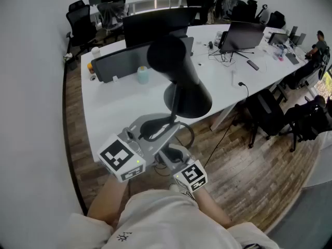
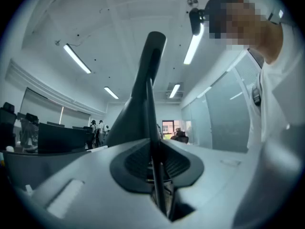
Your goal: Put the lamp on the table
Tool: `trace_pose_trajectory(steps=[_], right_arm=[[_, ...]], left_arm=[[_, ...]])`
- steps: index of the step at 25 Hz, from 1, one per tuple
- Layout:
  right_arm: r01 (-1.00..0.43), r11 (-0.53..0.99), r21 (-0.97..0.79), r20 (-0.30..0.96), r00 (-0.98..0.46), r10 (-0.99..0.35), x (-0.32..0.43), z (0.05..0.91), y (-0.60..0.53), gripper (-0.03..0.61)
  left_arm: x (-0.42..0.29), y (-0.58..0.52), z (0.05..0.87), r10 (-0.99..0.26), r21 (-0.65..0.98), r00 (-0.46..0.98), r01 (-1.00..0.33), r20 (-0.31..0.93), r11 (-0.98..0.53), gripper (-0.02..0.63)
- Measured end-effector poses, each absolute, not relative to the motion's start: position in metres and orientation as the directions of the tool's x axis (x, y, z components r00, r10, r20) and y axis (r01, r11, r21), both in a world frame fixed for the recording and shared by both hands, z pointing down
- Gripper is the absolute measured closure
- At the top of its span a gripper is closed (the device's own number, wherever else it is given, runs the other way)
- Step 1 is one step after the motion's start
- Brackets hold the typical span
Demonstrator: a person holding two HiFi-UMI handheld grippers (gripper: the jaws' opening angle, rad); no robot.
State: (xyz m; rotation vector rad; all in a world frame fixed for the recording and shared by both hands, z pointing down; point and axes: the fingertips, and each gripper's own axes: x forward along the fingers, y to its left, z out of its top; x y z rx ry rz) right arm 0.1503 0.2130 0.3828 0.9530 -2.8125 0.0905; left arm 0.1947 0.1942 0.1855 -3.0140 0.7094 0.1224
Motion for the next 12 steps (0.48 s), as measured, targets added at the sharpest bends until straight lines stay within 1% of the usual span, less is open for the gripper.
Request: trace_pose_trajectory(steps=[12], right_arm=[[-0.629, 0.777, 0.014, 0.171, -0.764, -0.622, 0.139, 0.382, 0.224, 0.538]], left_arm=[[0.182, 0.210, 0.185, -0.429, -0.021, 0.898, -0.433, -0.098, -0.901, 0.560]])
